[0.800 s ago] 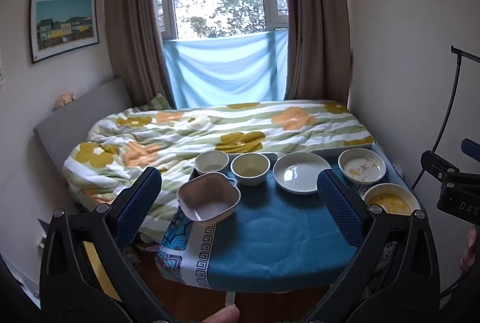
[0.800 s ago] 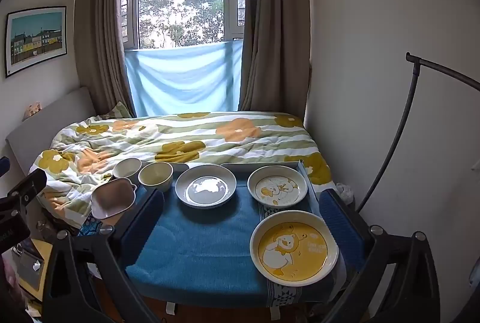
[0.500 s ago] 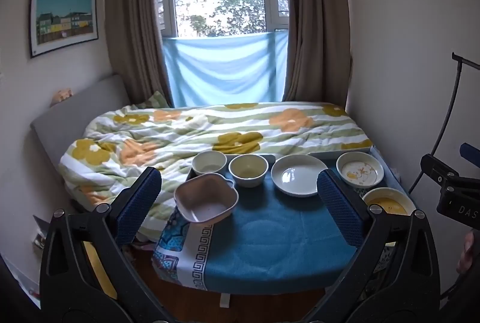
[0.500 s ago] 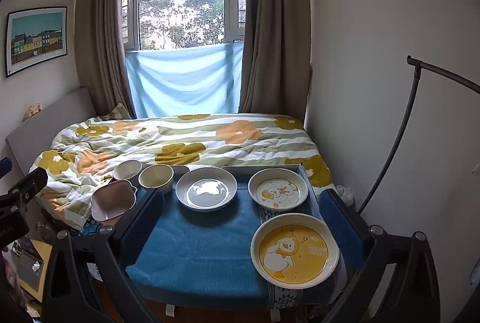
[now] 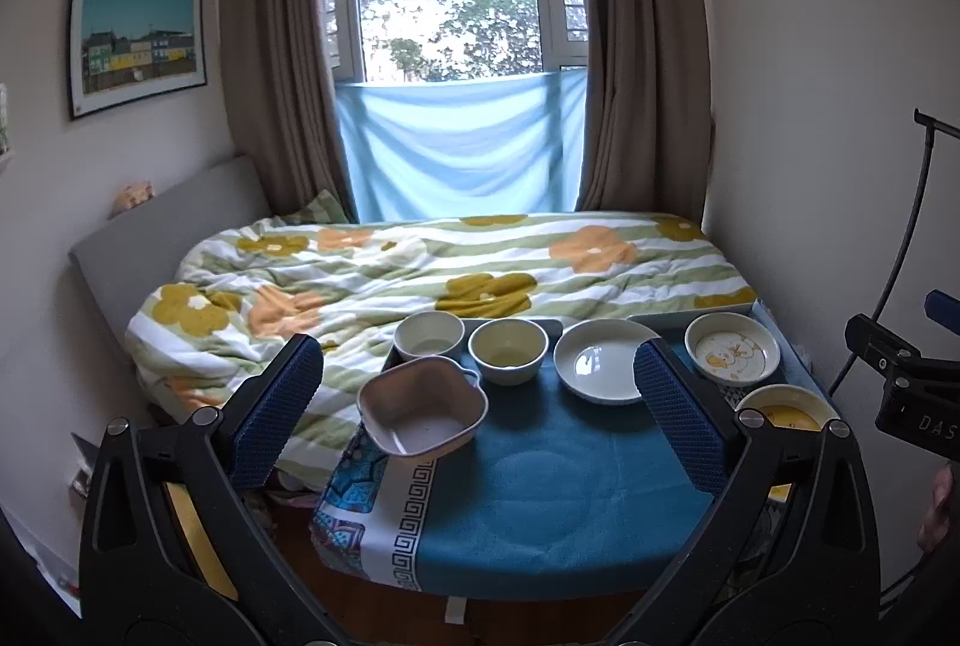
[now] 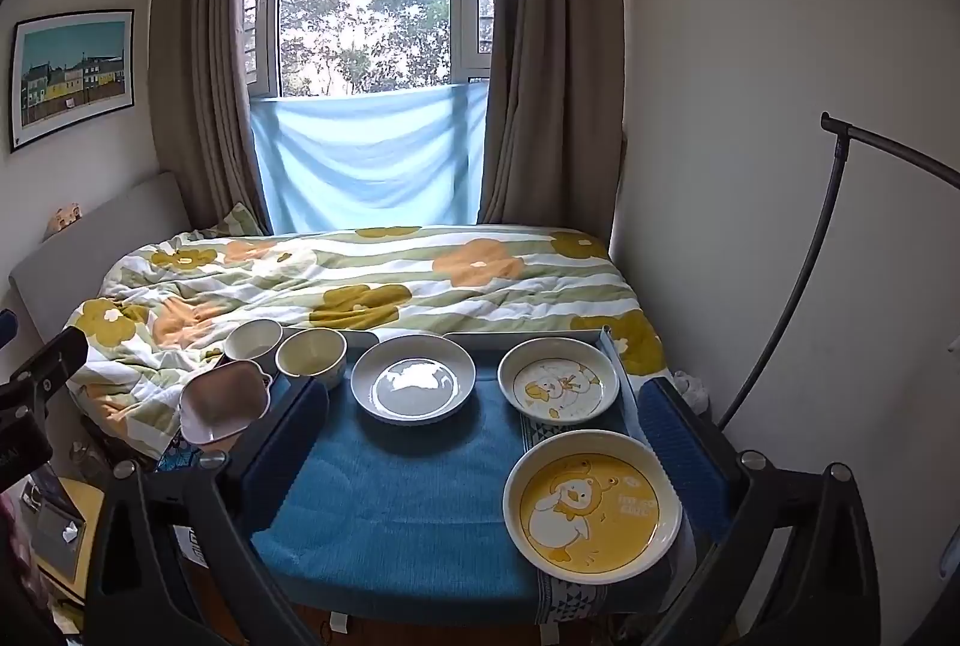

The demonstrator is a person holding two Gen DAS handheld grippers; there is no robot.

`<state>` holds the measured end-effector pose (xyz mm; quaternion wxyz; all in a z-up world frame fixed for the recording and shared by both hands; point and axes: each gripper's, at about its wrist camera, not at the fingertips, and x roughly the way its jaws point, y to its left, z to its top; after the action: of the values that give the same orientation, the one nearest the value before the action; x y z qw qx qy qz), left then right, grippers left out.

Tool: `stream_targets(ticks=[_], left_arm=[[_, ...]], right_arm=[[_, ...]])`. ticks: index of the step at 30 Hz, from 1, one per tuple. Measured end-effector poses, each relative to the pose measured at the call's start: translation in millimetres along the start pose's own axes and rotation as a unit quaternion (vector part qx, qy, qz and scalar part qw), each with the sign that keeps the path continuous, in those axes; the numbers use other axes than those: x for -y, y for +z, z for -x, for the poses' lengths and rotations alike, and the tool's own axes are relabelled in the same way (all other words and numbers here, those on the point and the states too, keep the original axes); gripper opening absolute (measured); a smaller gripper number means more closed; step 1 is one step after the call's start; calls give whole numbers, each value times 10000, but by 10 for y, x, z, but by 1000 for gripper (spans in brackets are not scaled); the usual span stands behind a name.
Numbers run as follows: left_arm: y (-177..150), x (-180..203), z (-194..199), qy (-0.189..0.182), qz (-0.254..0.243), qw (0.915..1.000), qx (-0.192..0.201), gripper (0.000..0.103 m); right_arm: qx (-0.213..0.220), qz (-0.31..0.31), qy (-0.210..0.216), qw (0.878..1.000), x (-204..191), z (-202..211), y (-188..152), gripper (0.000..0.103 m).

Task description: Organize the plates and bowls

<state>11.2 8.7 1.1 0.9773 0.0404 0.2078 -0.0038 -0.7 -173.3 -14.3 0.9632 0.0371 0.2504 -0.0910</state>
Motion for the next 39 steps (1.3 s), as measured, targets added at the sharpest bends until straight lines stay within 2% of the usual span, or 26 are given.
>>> stream_targets(ticks=[39], left_arm=[[-2, 21, -56, -42, -14, 9999, -107, 103]], right_arm=[[-80, 43, -7, 10000, 20, -107, -169, 103]])
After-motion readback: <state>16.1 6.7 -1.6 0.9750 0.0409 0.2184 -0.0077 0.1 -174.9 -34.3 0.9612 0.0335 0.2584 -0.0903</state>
